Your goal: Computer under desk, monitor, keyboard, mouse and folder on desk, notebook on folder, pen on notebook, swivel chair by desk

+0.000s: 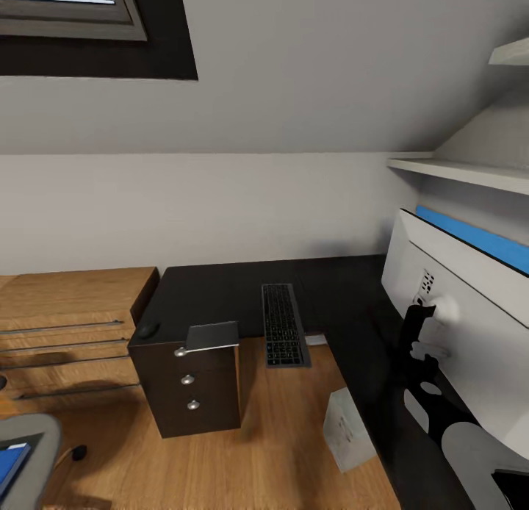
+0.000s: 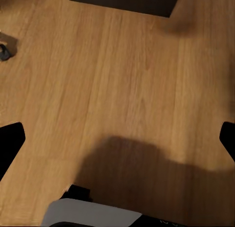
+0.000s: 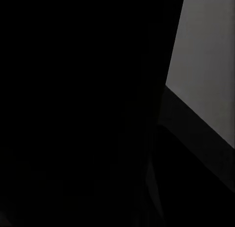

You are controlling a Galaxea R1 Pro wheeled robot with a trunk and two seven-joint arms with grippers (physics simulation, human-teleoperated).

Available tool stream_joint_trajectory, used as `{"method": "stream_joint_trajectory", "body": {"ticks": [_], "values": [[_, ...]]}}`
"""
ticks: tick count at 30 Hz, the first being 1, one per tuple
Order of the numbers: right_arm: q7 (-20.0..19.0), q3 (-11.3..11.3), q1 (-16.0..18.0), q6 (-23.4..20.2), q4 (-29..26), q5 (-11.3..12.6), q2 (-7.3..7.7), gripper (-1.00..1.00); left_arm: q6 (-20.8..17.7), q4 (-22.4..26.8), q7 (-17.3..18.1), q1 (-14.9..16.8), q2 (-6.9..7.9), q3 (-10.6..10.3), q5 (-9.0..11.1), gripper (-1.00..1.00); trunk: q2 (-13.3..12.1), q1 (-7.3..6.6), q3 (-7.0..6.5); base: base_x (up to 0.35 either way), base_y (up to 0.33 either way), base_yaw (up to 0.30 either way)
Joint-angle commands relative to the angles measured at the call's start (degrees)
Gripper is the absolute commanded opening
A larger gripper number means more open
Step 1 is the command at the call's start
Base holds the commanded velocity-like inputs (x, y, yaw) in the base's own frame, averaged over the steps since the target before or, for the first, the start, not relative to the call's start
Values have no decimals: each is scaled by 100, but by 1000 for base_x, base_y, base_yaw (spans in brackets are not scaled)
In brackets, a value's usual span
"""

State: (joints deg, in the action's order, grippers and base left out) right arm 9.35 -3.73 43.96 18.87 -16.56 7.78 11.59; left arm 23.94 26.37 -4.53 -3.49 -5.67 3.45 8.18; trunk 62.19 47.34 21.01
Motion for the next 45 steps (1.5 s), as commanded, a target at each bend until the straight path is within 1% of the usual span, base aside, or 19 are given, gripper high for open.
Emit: {"method": "stream_joint_trajectory", "body": {"ticks": [1, 41, 45], "values": [[-3, 24, 7, 29, -5, 50, 1, -100, 5, 9, 5, -2, -4, 12, 17, 100, 5, -3, 4, -299, -87, 0], [-3, 28, 7, 29, -5, 48, 1, -100, 5, 9, 5, -2, -4, 6, 17, 100, 5, -3, 4, -300, -83, 0], [-3, 29, 7, 29, -5, 48, 1, -100, 5, 9, 5, -2, -4, 6, 17, 100, 5, -3, 4, -168, -53, 0]]}}
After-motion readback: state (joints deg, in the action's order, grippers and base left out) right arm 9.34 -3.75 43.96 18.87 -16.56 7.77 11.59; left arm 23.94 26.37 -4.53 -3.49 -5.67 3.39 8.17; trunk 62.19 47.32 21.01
